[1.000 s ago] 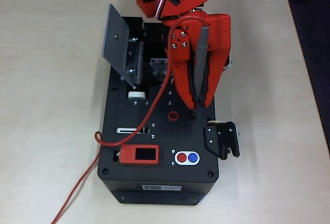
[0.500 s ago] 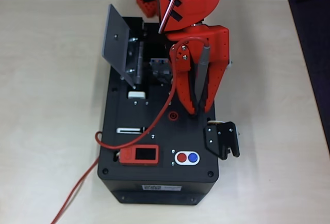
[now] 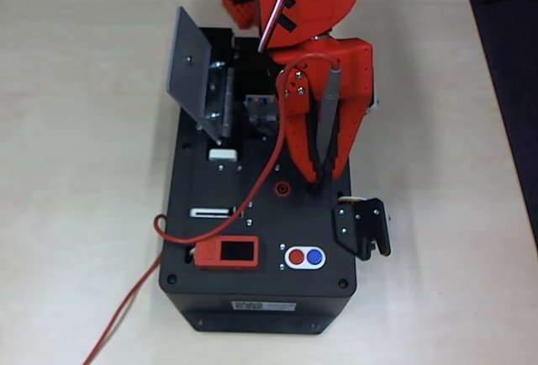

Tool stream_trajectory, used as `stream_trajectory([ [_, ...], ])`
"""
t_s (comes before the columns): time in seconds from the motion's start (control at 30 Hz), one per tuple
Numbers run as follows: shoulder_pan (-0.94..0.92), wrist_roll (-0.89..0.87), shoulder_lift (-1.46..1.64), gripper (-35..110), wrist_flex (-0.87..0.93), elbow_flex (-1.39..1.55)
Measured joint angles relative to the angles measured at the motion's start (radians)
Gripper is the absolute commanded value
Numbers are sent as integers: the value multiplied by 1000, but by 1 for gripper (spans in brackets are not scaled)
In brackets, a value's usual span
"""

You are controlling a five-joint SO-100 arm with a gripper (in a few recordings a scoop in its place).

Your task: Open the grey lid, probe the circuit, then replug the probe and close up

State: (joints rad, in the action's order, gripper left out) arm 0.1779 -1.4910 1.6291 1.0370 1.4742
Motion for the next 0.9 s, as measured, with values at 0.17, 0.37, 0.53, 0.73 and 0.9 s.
stream_trajectory([
  [0.17, -6, 8, 0, 0, 3, -9],
  [0.37, -14, 18, 0, 0, 25, -48],
  [0.53, -11, 18, 0, 0, 40, -81],
  [0.73, -14, 18, 0, 0, 40, -103],
  [0.9, -12, 12, 0, 0, 43, -104],
])
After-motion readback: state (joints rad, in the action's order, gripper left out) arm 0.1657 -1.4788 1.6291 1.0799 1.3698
